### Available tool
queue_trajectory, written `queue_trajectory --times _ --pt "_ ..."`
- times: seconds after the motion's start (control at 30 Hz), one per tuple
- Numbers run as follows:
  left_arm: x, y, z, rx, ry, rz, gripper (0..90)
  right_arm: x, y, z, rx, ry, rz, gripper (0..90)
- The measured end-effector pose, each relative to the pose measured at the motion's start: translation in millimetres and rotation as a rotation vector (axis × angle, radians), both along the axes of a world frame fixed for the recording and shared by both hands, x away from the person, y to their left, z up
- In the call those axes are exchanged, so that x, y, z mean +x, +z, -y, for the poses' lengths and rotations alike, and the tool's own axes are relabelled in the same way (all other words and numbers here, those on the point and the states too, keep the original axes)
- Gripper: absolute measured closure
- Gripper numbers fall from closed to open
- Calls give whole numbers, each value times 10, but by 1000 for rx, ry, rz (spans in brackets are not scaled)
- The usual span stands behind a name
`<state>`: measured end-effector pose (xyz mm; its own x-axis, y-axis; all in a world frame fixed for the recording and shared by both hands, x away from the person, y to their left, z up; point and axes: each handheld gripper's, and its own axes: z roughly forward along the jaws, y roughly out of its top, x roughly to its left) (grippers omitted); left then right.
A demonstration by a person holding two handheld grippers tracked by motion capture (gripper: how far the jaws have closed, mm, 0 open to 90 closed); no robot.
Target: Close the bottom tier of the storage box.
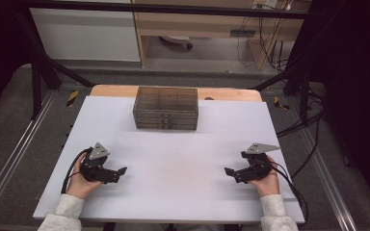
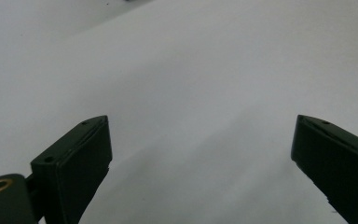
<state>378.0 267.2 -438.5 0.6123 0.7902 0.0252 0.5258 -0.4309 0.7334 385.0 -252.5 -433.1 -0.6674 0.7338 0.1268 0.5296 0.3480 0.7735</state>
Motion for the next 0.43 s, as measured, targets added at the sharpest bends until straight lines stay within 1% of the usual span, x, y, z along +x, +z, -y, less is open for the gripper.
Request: queue_trajectory --times 0.1,0.43 --pt "-15 -10 -19 2 9 3 49 -1 -5 0 -1 2 3 3" --pt "-38 -20 -56 -1 9 0 46 -11 -14 -12 -5 5 -2 4"
